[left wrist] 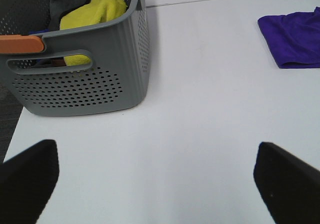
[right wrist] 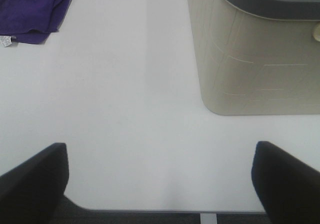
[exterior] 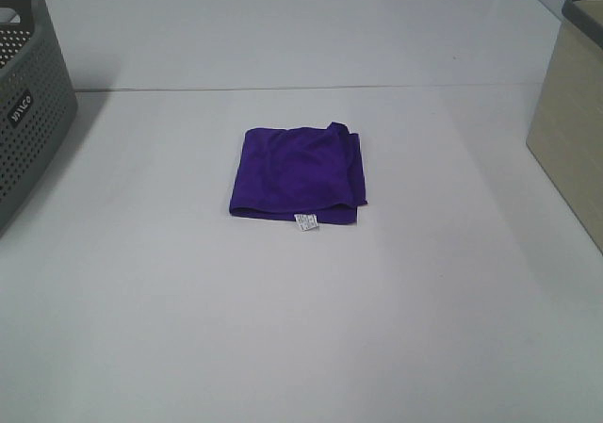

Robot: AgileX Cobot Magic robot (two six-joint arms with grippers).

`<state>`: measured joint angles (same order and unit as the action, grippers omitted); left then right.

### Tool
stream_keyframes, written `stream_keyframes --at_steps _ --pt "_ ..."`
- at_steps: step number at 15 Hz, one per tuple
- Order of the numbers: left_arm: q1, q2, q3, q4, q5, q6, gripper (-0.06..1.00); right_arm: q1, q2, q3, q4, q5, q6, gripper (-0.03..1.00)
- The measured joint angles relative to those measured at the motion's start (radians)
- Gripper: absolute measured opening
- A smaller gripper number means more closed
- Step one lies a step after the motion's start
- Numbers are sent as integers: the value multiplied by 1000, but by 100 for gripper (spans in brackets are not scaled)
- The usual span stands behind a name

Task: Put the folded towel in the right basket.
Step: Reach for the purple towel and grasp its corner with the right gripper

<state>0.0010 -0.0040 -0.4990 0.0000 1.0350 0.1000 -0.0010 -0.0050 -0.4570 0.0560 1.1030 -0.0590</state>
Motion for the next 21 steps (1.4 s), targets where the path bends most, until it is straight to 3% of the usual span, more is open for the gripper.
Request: stream_keyframes --at_steps 21 --pt "0 0 0 -11 0 0 99 0 0 0 0 0 0 96"
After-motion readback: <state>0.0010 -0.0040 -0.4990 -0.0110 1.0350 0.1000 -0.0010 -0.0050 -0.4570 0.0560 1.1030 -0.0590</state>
